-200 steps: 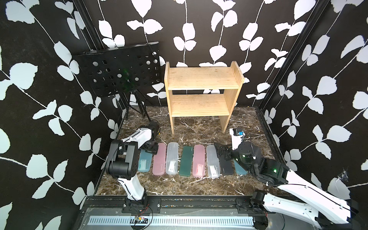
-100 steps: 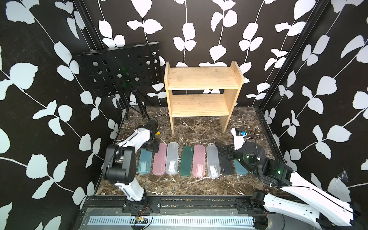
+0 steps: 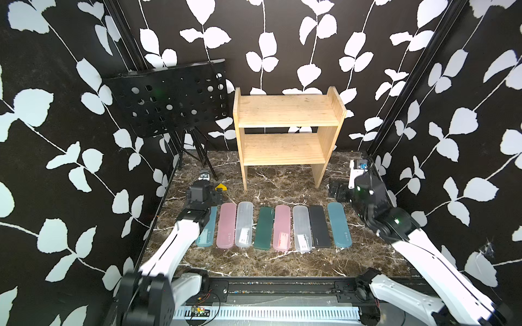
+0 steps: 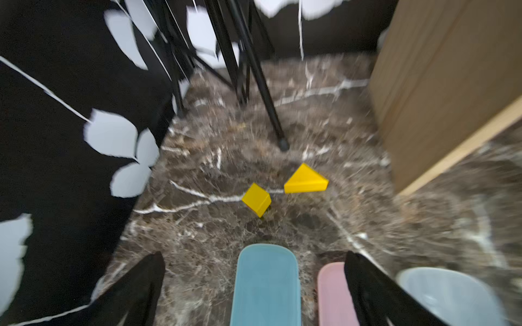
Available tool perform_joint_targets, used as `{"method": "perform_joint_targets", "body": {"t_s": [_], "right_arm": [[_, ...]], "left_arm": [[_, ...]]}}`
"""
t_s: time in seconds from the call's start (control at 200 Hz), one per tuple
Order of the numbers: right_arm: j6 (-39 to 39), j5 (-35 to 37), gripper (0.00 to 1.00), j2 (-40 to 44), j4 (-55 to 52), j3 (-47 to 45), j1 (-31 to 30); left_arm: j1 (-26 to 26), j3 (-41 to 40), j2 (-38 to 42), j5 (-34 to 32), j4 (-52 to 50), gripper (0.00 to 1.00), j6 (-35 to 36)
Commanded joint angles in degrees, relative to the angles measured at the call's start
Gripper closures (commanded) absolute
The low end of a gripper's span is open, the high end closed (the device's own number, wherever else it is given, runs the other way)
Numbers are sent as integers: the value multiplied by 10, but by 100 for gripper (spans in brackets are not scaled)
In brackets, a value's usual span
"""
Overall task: Remove the pencil cases from the shelf
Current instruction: Reset both arms
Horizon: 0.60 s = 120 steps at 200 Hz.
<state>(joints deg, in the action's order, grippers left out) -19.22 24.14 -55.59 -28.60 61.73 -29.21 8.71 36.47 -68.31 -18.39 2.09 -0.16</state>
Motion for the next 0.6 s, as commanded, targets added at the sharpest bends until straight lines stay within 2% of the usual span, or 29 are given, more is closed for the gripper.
{"method": "perform_joint_targets", "body": {"t_s": [0.0, 0.06, 0.17, 0.29, 0.37, 0.595], "right_arm": [[6, -6, 1, -16, 28, -21, 43], [13, -1, 1, -29, 49, -40, 73], [34, 5, 1, -59, 104, -89, 129], [71, -7, 1, -99, 205, -154, 184], [114, -14, 1, -122, 304, -204, 203], [179, -42, 1, -218, 482, -266, 236]], "left_arm": [[-4, -42, -48, -11, 185, 1, 26], [-5, -56, -80, 4, 246, 1, 41], [-9, -57, -109, 4, 266, 1, 60], [-12, -121, -123, 2, 402, 1, 72], [-16, -144, -143, 17, 455, 1, 70], [-18, -161, -211, 25, 550, 1, 72]]}}
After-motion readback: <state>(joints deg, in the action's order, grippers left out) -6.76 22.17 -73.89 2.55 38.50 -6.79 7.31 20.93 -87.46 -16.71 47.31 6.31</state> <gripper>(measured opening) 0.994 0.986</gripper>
